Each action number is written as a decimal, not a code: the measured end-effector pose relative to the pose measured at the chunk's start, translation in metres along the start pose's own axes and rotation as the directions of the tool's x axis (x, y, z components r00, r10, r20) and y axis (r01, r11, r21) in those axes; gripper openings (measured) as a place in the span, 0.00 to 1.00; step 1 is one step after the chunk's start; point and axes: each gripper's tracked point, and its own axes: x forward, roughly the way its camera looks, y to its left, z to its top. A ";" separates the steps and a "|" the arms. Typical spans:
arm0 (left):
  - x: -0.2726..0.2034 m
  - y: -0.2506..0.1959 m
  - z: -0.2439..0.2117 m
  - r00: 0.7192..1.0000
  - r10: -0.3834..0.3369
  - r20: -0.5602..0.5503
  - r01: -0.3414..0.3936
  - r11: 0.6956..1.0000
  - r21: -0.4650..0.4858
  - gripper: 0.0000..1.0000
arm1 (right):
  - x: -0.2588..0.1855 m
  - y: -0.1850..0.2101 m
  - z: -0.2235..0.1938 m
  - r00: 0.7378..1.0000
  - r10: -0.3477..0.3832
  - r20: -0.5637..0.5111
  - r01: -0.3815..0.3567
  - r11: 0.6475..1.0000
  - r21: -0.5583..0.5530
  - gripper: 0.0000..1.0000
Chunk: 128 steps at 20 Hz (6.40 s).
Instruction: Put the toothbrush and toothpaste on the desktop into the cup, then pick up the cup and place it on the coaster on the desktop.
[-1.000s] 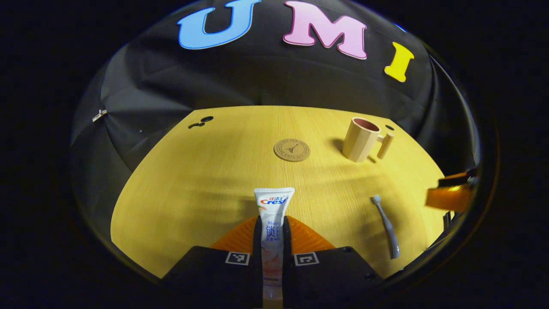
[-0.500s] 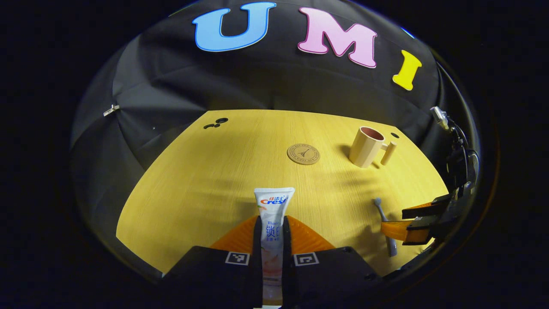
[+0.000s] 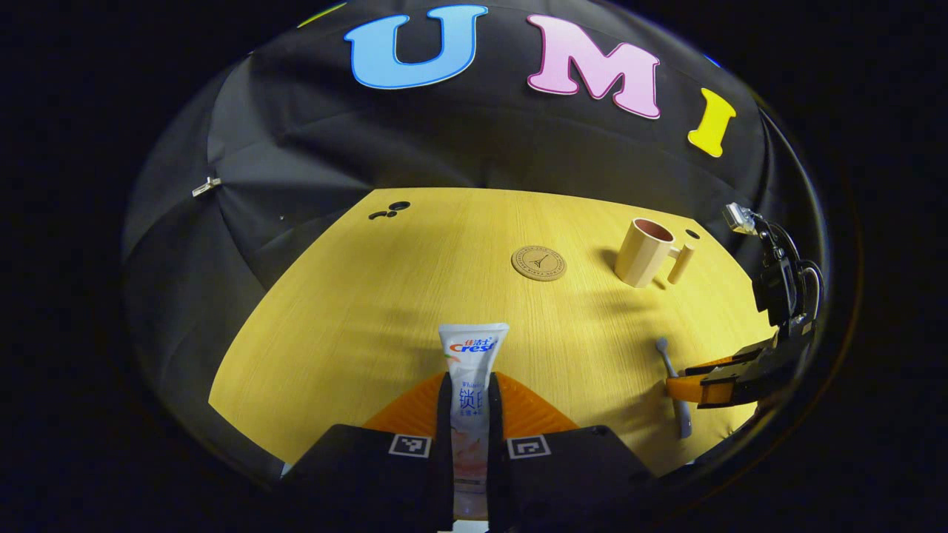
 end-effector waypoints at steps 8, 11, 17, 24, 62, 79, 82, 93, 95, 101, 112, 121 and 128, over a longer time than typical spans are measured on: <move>-0.007 -0.012 0.019 0.999 -0.005 0.034 0.005 1.000 0.001 0.23 | -0.005 0.006 0.001 0.996 0.083 0.021 -0.084 0.994 0.068 0.07; -0.006 -0.027 0.036 0.997 -0.033 0.066 0.033 0.999 0.006 0.23 | -0.021 -0.001 0.025 0.981 0.117 0.153 -0.136 0.984 0.116 0.07; -0.005 -0.095 0.126 0.945 -0.190 0.264 0.223 0.970 -0.098 0.23 | -0.079 -0.018 0.074 0.899 0.175 0.402 -0.264 0.949 0.176 0.06; 0.010 -0.203 0.251 0.743 -0.375 0.554 0.510 0.853 -0.106 0.23 | -0.118 -0.052 0.089 0.820 0.150 0.553 -0.277 0.948 0.154 0.06; 0.136 -0.275 0.174 0.686 -0.386 0.616 0.491 0.871 -0.001 0.70 | -0.153 -0.136 0.223 0.505 0.081 0.860 -0.243 0.969 0.052 0.06; 0.058 -0.158 0.062 0.847 -0.281 0.451 0.325 0.946 -0.022 0.74 | -0.122 -0.014 0.322 0.334 0.460 0.823 -0.186 0.888 -0.421 0.06; 0.052 -0.147 0.038 0.879 -0.256 0.403 0.308 0.949 -0.069 0.74 | -0.105 0.005 0.318 0.348 0.503 0.791 -0.183 0.864 -0.469 0.06; 0.062 -0.133 0.027 0.903 -0.203 0.378 0.256 0.962 -0.093 0.74 | -0.046 -0.010 0.294 0.494 0.480 0.725 -0.019 0.840 -0.542 0.11; 0.063 -0.133 0.026 0.904 -0.204 0.375 0.253 0.964 -0.085 0.74 | -0.042 -0.012 0.290 0.515 0.477 0.712 -0.019 0.837 -0.547 0.11; 0.066 -0.134 0.029 0.907 -0.212 0.365 0.254 0.964 -0.072 0.74 | -0.044 -0.030 0.274 0.559 0.455 0.693 -0.030 0.847 -0.531 0.26; 0.062 -0.124 0.048 0.906 -0.258 0.337 0.278 0.960 -0.013 0.74 | -0.053 -0.106 0.213 0.840 0.365 0.402 -0.091 0.825 -0.558 0.29; 0.052 -0.097 0.057 0.910 -0.265 0.319 0.283 0.959 -0.011 0.74 | 0.001 -0.112 0.195 0.956 0.265 0.129 -0.130 0.774 -0.620 0.40; 0.056 -0.064 0.046 0.927 -0.237 0.290 0.253 0.967 -0.018 0.74 | 0.037 -0.095 0.201 0.974 0.225 -0.002 -0.165 0.706 -0.689 0.41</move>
